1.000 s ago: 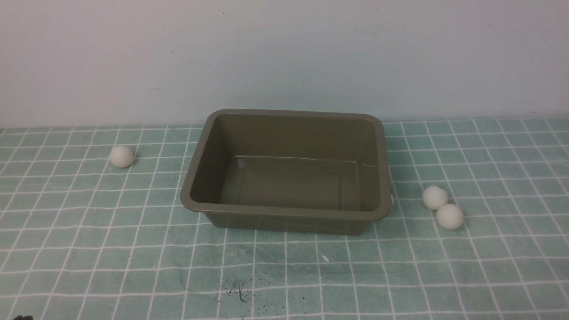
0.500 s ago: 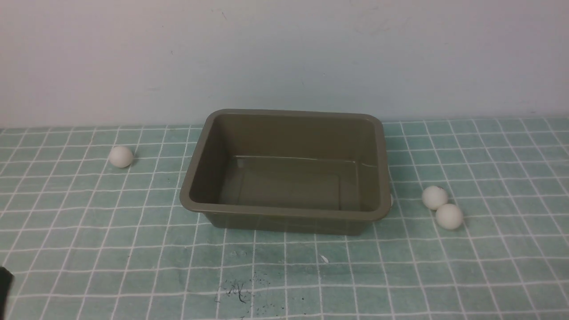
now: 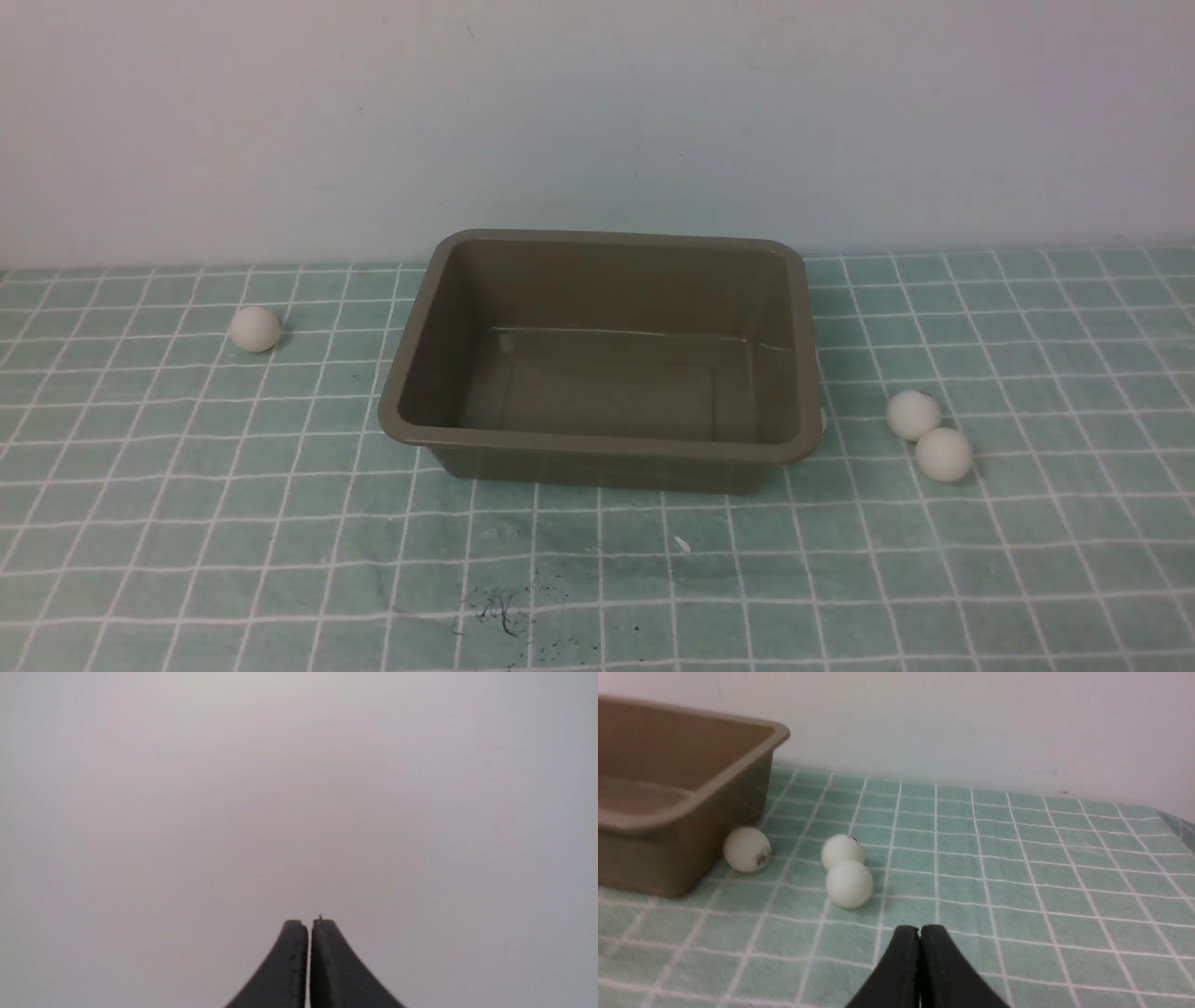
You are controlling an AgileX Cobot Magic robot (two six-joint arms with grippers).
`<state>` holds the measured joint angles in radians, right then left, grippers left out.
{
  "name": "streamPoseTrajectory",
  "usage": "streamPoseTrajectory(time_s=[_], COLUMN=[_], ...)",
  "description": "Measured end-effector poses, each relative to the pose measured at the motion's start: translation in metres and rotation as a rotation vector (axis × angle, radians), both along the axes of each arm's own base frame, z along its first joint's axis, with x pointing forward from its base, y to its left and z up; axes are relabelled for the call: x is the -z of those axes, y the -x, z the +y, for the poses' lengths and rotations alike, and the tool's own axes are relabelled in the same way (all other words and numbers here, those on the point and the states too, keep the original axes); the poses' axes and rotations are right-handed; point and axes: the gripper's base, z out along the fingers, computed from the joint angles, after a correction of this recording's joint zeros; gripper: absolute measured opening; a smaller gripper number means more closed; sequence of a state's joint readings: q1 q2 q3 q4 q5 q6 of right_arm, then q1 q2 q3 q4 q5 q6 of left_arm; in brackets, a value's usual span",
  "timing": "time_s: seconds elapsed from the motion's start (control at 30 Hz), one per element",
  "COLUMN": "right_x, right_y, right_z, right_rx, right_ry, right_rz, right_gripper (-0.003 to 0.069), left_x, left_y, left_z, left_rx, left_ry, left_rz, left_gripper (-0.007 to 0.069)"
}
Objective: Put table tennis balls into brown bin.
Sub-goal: 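Reach for and grasp a ping pong ball on the table beside the basket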
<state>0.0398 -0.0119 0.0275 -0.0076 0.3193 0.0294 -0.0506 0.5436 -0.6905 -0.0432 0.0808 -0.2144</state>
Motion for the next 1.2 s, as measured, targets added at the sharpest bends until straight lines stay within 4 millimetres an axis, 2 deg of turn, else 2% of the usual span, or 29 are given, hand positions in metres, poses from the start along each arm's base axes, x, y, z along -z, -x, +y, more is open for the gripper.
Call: streamPoseTrajectory(time_s=[0.03,0.07,0.1,0.13,0.23,0.4,0.43,0.5,0.6,0.77,0.8,0.87,0.9,0.93,1.03,1.1,1.17,1.2], right_x=[-0.004,-0.008,-0.012,-0.015,-0.022,-0.027,-0.027,-0.025,-0.041,-0.089,-0.092,-0.113,-0.115,-0.124,-0.129,-0.127,-0.125,-0.124], right_y=[0.000,-0.001,-0.001,-0.001,-0.001,0.000,0.000,0.000,0.004,0.001,0.002,-0.011,-0.010,-0.019,-0.029,-0.037,-0.041,-0.044], right_z=[0.001,0.002,0.002,0.002,0.000,-0.003,-0.003,0.001,0.008,0.016,0.016,0.017,0.017,0.017,0.018,0.019,0.020,0.020], right_rx=[0.001,0.003,0.006,0.010,0.024,0.039,0.039,0.023,-0.032,-0.071,-0.074,-0.075,-0.077,-0.087,-0.107,-0.113,-0.117,-0.119], right_ry=[-0.108,-0.210,-0.325,-0.442,-0.716,-0.873,-0.876,-0.857,-0.750,-0.496,-0.485,-0.343,-0.335,-0.265,-0.216,-0.216,-0.217,-0.223], right_rz=[-0.038,-0.076,-0.113,-0.146,-0.214,-0.261,-0.261,-0.191,-0.100,0.184,0.186,0.359,0.359,0.436,0.488,0.524,0.542,0.552], right_gripper=[-0.0015,-0.0015,-0.0015,-0.0015,-0.0015,-0.0015,-0.0015,-0.0015,-0.0015,-0.0015,-0.0015,-0.0015,-0.0015,-0.0015,-0.0015,-0.0015,-0.0015,-0.0015], left_x=[-0.002,0.005,0.012,0.023,0.058,0.093,0.091,0.096,0.091,0.105,0.106,0.118,0.118,0.128,0.145,0.161,0.166,0.175], left_y=[-0.019,-0.039,-0.051,-0.070,-0.111,-0.164,-0.165,-0.196,-0.227,-0.285,-0.288,-0.315,-0.315,-0.336,-0.359,-0.374,-0.381,-0.388], left_z=[-0.002,-0.004,-0.006,-0.007,-0.010,-0.013,-0.013,-0.013,-0.005,0.023,0.025,0.038,0.038,0.045,0.047,0.048,0.048,0.048], left_rx=[0.014,0.021,0.026,0.032,0.049,0.061,0.060,0.046,0.018,-0.014,-0.016,0.005,0.005,0.035,0.060,0.075,0.079,0.080], left_ry=[-0.004,-0.019,-0.032,-0.053,-0.100,-0.158,-0.160,-0.190,-0.182,-0.126,-0.127,-0.131,-0.131,-0.151,-0.170,-0.165,-0.161,-0.159], left_rz=[0.187,0.385,0.508,0.675,0.982,1.165,1.160,1.182,1.186,1.297,1.296,1.344,1.344,1.373,1.384,1.384,1.373,1.370], left_gripper=[-0.0005,-0.0005,-0.0005,-0.0005,-0.0005,-0.0005,-0.0005,-0.0005,-0.0005,-0.0005,-0.0005,0.0007,0.0007,0.0052,0.0134,0.0224,0.0301,0.0365])
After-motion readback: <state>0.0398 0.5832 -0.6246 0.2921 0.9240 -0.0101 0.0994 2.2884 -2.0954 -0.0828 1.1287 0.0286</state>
